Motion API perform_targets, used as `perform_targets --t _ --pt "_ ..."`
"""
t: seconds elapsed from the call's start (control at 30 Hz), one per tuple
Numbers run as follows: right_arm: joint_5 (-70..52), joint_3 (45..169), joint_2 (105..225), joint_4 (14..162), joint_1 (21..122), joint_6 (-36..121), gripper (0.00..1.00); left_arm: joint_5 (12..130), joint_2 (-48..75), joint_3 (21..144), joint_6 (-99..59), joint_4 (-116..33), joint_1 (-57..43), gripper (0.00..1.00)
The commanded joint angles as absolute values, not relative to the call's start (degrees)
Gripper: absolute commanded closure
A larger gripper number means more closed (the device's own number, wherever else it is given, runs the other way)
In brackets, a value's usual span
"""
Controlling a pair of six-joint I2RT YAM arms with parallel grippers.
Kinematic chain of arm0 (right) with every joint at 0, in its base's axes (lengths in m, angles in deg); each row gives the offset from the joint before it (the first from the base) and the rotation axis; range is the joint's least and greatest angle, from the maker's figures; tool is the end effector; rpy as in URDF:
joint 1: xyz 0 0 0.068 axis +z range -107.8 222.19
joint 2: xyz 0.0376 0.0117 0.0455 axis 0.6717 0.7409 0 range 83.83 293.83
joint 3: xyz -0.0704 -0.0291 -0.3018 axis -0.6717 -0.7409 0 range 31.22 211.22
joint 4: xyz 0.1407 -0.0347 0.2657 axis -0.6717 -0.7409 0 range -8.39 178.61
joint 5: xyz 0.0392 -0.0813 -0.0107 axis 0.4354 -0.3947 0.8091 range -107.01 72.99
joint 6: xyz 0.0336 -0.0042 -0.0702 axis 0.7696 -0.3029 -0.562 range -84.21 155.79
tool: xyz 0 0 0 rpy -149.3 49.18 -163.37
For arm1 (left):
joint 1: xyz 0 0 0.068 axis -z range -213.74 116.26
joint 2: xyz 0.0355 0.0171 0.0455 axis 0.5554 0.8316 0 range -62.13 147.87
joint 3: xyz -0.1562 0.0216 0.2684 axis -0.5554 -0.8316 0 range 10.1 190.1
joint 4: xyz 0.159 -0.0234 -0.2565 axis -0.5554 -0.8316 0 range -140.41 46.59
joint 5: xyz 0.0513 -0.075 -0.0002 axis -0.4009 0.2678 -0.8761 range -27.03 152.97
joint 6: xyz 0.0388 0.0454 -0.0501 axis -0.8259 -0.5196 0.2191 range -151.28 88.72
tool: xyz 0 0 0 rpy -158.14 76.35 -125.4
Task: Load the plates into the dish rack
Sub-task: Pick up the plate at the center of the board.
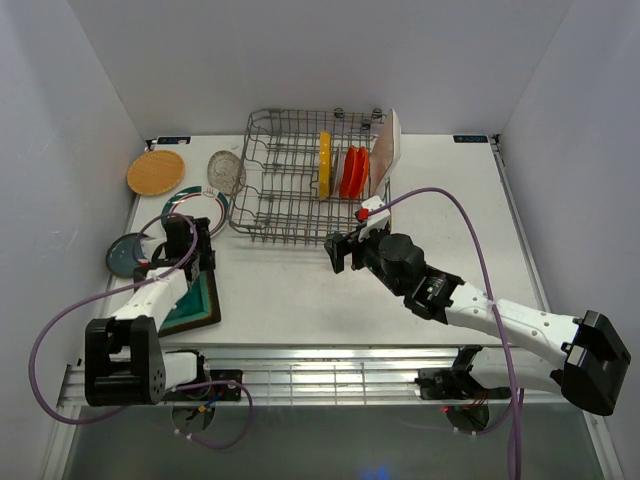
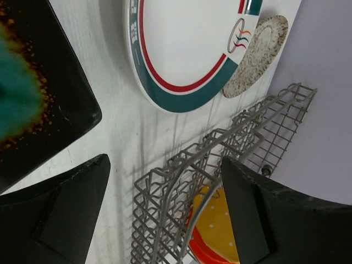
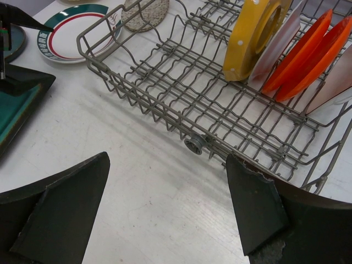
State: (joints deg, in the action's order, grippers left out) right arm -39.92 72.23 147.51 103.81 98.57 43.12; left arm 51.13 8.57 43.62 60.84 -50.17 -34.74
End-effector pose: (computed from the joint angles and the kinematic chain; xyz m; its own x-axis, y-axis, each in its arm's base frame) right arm 0.1927 0.2429 0.3122 -0.1420 -0.0013 -0.9899 -0.5395 0.8385 0.0763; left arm 0.2858 0.0187 0.1769 0.1903 -0.9749 -0.1157 -0.6872 -0.0481 -0.7249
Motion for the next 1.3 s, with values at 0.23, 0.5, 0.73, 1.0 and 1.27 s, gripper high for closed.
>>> perform_targets --t 0.23,0.5,0.73,1.0,1.27 --pt "-42.1 72.1 146.8 106.4 98.9 43.3 0.09 47.7 15.5 46.7 65.0 -46.9 -31.2 0.11" --pt "-42.0 72.0 146.8 106.5 98.9 43.6 0.09 44.6 18.5 48.5 64.1 -44.6 -31.0 0.23" --pt "-42.4 72.2 147.2 106.5 98.9 43.6 0.09 44.1 21.4 49.2 64.8 -44.2 -31.0 0.23" --pt "-43.4 72.7 148.1 105.7 98.9 44.0 0.09 43.8 24.6 50.3 64.9 -43.8 -31.0 0.27" --pt "-43.8 72.9 148.3 105.5 98.9 44.1 0.1 41.5 27.5 51.8 63.0 -39.8 -31.0 0.29"
